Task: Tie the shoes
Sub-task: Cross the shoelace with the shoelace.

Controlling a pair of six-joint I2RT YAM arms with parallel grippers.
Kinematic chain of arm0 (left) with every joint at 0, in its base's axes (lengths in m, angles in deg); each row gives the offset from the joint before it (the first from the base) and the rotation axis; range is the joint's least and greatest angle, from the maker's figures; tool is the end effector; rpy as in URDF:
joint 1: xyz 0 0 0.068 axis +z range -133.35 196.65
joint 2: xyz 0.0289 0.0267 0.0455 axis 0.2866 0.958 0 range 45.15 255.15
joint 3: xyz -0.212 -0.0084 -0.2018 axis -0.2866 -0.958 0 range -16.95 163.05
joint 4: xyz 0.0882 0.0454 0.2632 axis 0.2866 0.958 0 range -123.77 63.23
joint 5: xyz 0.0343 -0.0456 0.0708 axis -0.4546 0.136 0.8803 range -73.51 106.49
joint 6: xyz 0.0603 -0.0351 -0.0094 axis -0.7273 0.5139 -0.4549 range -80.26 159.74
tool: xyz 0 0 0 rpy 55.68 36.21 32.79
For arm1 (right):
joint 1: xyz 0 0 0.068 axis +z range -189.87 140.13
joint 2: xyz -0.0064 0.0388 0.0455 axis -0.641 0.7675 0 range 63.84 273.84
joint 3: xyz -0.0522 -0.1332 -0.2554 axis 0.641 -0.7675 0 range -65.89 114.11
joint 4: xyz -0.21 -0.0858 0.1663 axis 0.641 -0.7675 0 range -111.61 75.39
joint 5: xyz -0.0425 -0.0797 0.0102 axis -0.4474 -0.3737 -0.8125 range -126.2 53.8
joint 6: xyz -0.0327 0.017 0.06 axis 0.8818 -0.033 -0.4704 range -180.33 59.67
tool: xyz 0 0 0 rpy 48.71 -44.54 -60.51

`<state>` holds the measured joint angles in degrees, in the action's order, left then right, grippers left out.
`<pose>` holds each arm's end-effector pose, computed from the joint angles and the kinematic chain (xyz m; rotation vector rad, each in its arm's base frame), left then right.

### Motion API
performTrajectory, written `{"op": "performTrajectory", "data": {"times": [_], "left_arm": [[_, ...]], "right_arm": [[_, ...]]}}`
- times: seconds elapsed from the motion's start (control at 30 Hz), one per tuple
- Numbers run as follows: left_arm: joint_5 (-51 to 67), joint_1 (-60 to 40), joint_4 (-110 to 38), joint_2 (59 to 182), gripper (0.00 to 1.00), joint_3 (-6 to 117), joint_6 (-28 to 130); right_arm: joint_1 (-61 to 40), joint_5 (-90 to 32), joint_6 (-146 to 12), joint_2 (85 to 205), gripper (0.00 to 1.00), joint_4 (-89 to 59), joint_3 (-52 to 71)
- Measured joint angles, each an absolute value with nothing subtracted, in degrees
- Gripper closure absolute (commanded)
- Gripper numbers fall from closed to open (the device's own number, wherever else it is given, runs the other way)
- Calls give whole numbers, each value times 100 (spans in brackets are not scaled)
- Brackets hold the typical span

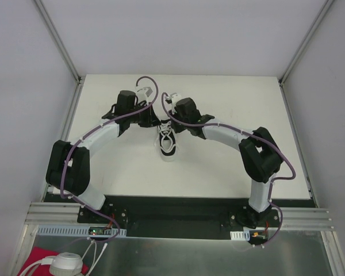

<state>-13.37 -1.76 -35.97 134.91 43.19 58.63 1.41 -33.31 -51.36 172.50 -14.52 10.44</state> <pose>0.3608 -0.1504 0.2617 0.3291 2.0854 -0.9316 0.3582 0.3182 0.2213 -0.9428 1.9401 0.3833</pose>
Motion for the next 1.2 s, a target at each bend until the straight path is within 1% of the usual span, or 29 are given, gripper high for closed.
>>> {"op": "performTrajectory", "data": {"times": [0.3, 0.5, 0.8, 1.1, 1.13, 1.17, 1.2], "left_arm": [[-1344, -176, -3599, 13486, 100, 4114, 5992], [-1379, -176, -3608, 13486, 100, 4039, 6034], [-1495, -176, -3606, 13486, 100, 3900, 6167], [-1431, -167, -3606, 13486, 100, 3897, 6331], [-1434, -163, -3608, 13486, 97, 3893, 6344], [-1436, -163, -3612, 13486, 91, 3884, 6368], [-1440, -163, -3615, 13486, 83, 3865, 6403]], "right_arm": [[454, -4478, -4867, 17217, 99, -1187, 929], [642, -5040, -5085, 17217, 99, -870, 778], [639, -5136, -5852, 17230, 99, -619, 594], [639, -5140, -6248, 17233, 99, -368, 581], [639, -5140, -6266, 17235, 99, -335, 581], [639, -5140, -6272, 17235, 99, -306, 581], [639, -5138, -6274, 17235, 99, -274, 579]]}}
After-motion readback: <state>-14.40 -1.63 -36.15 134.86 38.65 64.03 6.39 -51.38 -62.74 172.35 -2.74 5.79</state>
